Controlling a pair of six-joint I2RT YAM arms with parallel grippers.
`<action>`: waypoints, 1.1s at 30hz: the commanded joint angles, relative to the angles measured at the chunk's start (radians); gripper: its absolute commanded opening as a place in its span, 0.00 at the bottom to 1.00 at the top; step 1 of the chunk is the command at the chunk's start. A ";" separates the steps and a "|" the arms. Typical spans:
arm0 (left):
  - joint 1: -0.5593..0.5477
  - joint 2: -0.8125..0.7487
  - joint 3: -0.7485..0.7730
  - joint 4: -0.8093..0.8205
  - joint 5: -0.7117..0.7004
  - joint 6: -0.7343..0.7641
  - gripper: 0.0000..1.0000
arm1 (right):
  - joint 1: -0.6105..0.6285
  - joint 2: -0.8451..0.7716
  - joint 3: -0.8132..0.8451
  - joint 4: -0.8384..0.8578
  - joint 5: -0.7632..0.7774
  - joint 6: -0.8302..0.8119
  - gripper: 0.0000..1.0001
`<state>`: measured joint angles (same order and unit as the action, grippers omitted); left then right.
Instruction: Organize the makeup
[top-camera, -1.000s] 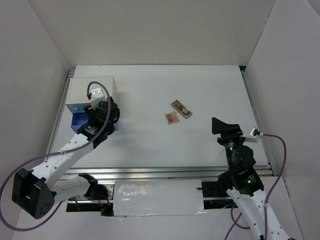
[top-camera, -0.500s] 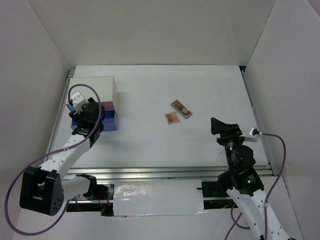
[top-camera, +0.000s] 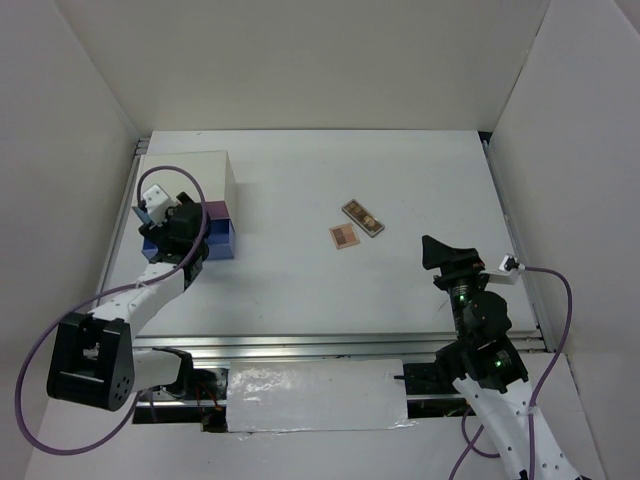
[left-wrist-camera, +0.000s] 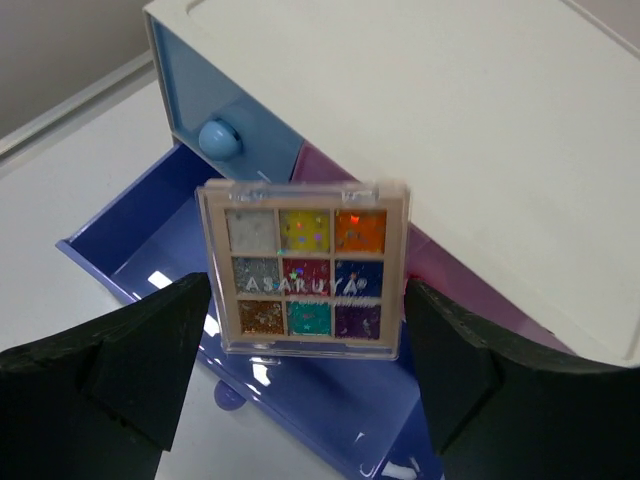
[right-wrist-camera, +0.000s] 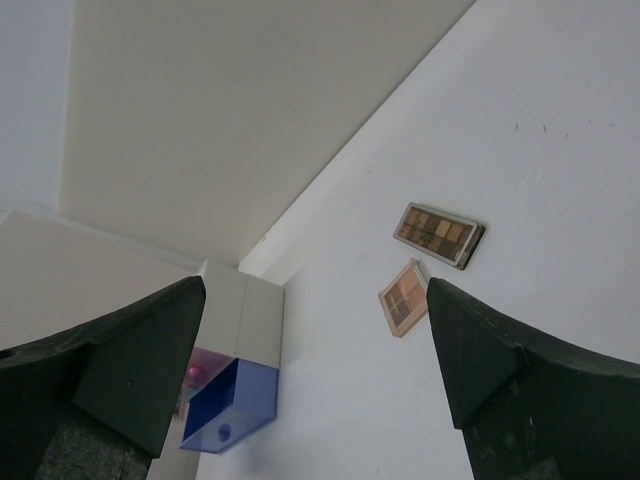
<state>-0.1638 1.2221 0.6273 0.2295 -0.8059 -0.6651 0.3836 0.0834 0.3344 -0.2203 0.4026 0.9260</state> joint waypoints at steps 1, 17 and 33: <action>0.009 0.025 -0.001 0.027 0.010 -0.037 0.93 | 0.003 -0.011 -0.008 0.058 -0.002 -0.013 1.00; -0.156 -0.113 0.139 -0.166 0.066 0.056 1.00 | 0.001 -0.010 -0.011 0.061 -0.008 -0.009 1.00; -0.655 0.809 1.010 -0.606 0.272 0.023 0.99 | 0.001 -0.090 -0.023 0.013 0.082 0.028 1.00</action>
<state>-0.7830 1.8729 1.4445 -0.2073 -0.5892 -0.6136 0.3836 0.0082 0.2996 -0.2287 0.4637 0.9501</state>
